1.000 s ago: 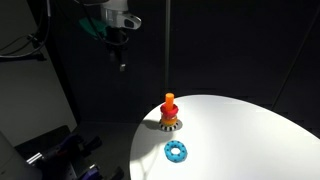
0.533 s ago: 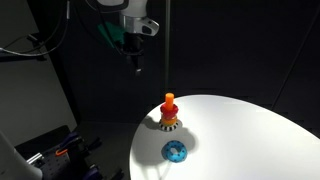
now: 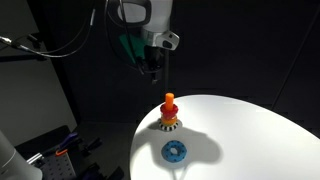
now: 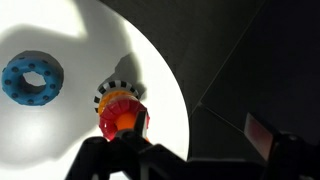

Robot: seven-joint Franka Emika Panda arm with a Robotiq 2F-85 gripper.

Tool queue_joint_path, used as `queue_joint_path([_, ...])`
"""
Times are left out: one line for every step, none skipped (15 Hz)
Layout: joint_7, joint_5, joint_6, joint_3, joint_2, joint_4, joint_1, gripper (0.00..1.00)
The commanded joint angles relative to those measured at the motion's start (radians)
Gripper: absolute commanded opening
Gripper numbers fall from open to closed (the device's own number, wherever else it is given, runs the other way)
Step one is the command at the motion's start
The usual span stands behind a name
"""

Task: Take the red ring off the stack and place it on the blue ring

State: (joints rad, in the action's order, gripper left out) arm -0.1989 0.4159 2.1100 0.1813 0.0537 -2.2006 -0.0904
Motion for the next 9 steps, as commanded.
queue_joint_path([-0.054, 0.058, -0.003, 0.005, -0.088, 0.074, -0.034, 1.00])
queue_joint_path([-0.067, 0.068, 0.004, 0.005, -0.107, 0.082, -0.045, 1.00])
queue_joint_path([-0.080, 0.079, 0.002, 0.006, -0.125, 0.091, -0.056, 1.00])
queue_joint_path([-0.091, 0.087, 0.006, 0.006, -0.143, 0.099, -0.067, 1.00])
queue_joint_path([-0.100, 0.097, 0.002, 0.006, -0.161, 0.110, -0.079, 1.00])
queue_joint_path([-0.114, 0.111, 0.002, 0.006, -0.180, 0.120, -0.092, 1.00])
queue_joint_path([-0.125, 0.123, -0.001, 0.005, -0.196, 0.130, -0.104, 1.00])
queue_joint_path([-0.133, 0.135, -0.002, 0.004, -0.212, 0.141, -0.116, 1.00])
queue_joint_path([-0.145, 0.149, -0.002, 0.002, -0.228, 0.148, -0.128, 1.00])
